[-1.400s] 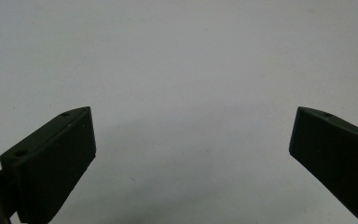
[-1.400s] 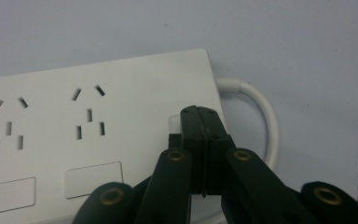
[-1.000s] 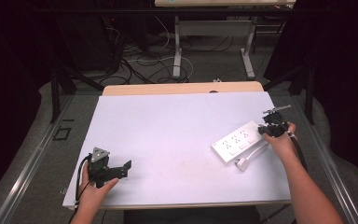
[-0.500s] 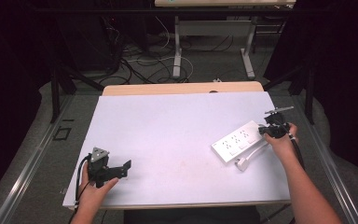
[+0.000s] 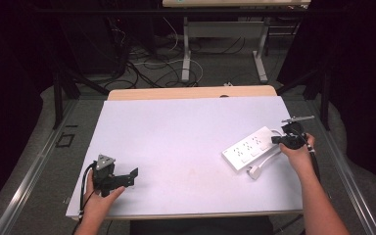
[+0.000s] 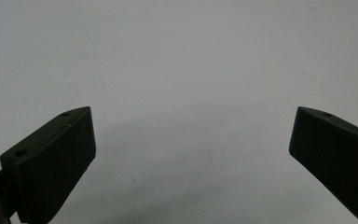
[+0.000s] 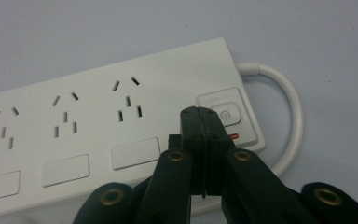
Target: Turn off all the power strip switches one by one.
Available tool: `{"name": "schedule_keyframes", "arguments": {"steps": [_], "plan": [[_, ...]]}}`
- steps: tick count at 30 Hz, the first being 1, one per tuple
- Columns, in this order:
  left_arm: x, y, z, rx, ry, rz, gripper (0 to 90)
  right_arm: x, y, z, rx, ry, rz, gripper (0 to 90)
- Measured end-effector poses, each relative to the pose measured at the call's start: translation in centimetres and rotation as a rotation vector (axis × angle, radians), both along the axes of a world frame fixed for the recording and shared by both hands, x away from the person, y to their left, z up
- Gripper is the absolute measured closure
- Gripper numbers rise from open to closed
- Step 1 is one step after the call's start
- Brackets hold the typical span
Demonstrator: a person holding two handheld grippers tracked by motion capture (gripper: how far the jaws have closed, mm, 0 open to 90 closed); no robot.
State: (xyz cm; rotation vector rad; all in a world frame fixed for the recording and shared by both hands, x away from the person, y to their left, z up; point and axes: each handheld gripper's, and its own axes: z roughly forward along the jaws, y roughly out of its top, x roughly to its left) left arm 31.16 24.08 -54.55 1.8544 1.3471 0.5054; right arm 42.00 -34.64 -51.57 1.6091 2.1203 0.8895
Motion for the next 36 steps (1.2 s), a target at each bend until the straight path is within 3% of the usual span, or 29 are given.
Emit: {"name": "schedule_keyframes", "arguments": {"steps": [7, 14, 19, 26, 36], "plan": [[0.0, 0.0, 0.0, 0.000, 0.002, 0.001, 0.4, -0.9, 1.2, 0.3, -0.024, -0.008, 0.053, 90.0], [0.0, 0.0, -0.1, 0.000, 0.002, 0.000, 0.4, -1.7, 2.7, 0.3, -0.017, -0.011, 0.089, 90.0], [0.0, 0.0, -0.1, 0.001, 0.003, -0.001, 0.4, -1.9, 3.4, 0.2, -0.048, -0.014, 0.124, 90.0], [0.0, 0.0, -0.1, 0.002, 0.004, -0.001, 0.4, -2.0, 3.7, 0.1, -0.050, -0.025, 0.128, 90.0], [0.0, 0.1, -0.1, 0.003, 0.003, -0.002, 0.4, -1.6, 3.5, -0.6, -0.038, -0.004, 0.128, 90.0]]}}
